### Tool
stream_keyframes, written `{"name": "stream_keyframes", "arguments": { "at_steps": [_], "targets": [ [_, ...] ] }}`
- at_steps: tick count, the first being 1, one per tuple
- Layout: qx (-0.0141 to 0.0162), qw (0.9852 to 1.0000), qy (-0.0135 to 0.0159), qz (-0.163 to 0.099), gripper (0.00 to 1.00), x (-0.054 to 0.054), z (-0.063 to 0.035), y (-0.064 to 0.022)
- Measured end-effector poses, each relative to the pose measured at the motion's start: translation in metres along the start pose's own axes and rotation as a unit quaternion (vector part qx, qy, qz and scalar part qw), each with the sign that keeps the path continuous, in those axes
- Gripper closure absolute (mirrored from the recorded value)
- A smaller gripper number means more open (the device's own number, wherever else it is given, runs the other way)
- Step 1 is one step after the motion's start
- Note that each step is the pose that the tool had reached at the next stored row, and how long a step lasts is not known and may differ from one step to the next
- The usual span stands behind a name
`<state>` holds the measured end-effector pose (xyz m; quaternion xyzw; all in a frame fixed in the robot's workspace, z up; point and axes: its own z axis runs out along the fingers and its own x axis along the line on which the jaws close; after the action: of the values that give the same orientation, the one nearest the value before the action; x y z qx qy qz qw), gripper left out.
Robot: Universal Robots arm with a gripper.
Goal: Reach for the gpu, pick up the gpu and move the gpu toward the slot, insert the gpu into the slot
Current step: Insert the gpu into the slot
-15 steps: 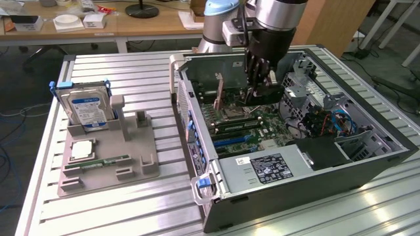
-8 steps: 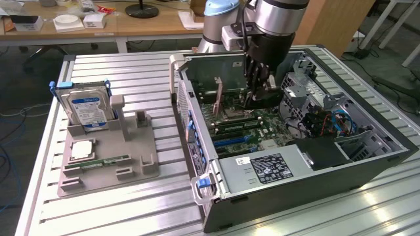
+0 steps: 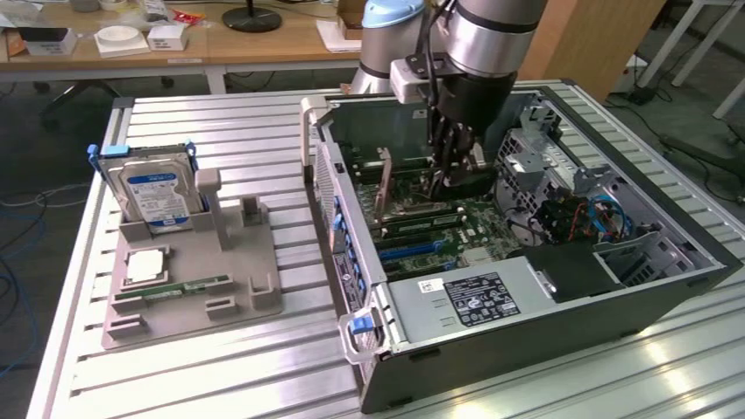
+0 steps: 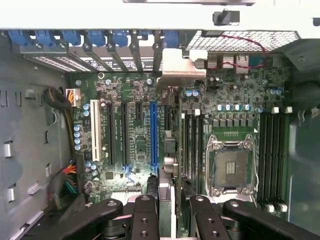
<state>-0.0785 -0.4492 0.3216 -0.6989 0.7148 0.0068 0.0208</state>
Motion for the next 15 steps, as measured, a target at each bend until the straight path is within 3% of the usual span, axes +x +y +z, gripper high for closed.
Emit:
{"name": "stream_keyframes", "arguments": {
  "at_steps": [15],
  "targets": [
    [-0.0008,1.0000,-0.0001,-0.005,0.71,0.001,0.0201,0.0071]
  ]
}}
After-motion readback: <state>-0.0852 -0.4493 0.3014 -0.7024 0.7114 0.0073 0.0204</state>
